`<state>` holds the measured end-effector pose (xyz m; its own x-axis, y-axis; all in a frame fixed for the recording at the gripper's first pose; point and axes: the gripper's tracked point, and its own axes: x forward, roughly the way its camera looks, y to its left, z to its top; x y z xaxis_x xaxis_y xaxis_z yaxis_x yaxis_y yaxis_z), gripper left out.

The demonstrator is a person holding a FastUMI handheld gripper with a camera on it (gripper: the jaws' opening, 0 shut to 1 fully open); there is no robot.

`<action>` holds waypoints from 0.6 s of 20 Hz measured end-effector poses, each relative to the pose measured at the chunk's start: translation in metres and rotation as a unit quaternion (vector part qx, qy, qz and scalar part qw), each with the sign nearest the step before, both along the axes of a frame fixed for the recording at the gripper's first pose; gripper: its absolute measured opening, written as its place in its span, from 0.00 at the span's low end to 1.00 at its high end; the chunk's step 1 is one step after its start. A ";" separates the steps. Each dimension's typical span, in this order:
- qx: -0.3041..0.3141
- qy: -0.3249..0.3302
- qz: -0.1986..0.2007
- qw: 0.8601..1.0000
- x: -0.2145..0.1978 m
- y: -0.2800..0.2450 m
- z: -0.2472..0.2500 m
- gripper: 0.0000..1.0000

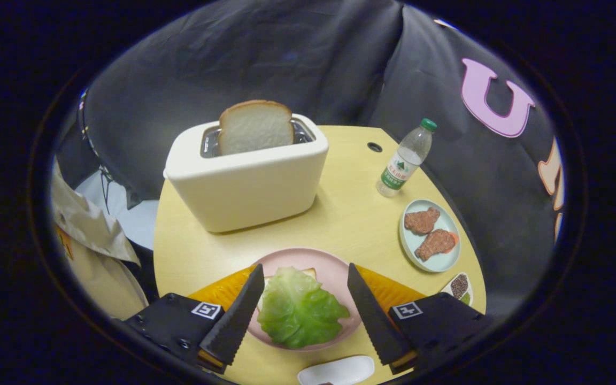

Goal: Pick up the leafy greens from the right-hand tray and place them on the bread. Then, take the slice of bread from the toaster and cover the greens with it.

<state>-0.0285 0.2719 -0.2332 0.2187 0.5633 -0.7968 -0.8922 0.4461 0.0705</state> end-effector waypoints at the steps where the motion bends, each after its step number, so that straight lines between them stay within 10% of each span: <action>1: 0.003 -0.001 -0.009 1.000 0.001 0.003 0.007 1.00; 12: 0.031 0.021 -0.089 0.995 0.011 0.071 0.072 0.99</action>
<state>-0.0173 0.3427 -0.1613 0.2864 0.5675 -0.7720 -0.7951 0.5903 0.1390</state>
